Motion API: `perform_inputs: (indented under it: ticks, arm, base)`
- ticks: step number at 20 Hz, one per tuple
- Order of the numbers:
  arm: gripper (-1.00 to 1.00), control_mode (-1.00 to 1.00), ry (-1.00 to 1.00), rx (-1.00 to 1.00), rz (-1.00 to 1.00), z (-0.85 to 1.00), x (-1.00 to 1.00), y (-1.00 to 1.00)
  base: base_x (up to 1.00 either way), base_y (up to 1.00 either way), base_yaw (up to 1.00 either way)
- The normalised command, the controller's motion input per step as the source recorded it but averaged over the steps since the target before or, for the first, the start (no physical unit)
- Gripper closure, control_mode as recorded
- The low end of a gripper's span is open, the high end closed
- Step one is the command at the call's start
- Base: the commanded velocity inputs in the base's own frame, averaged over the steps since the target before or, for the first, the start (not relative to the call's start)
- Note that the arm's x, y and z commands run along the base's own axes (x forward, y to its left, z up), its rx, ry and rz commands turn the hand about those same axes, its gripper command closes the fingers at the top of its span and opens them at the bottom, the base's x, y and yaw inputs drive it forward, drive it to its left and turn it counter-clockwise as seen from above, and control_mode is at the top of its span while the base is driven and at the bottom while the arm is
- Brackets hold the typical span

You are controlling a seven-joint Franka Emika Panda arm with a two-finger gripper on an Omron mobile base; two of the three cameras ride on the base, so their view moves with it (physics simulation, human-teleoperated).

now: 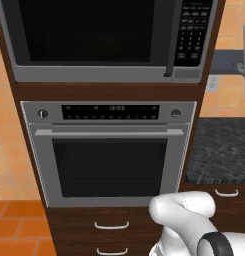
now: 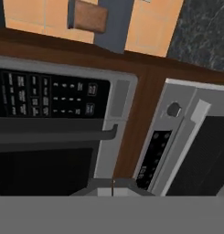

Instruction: Open the microwave, place the bowl with waffle inside the microwave, then close the microwave door and turn it on.

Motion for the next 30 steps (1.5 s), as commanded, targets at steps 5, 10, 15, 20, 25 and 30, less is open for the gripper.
perform_inputs:
  ticks: [5,10,15,20,25,30]
  arm:
    - [1.0,-1.0,-0.05,0.08,0.18,-0.51,-0.01,-0.23]
    - [1.0,-1.0,0.0,0.01,0.17,-0.36,0.56,0.22]
    - [1.0,-1.0,-0.02,0.07,0.12,0.0,0.53,0.19]
    - [1.0,-1.0,-0.2,0.13,0.0,0.05,0.23,0.04]
    - [1.0,-1.0,-0.15,0.01,-0.11,0.1,0.08,0.06]
    - [1.0,-1.0,-0.02,0.0,-0.15,0.06,0.24,0.11]
  base:
    - [0.0,0.0,0.0]
    - [0.0,0.0,0.0]
    - [0.0,0.0,0.0]
    - [0.0,0.0,0.0]
    - [0.0,0.0,0.0]
    - [0.0,0.0,0.0]
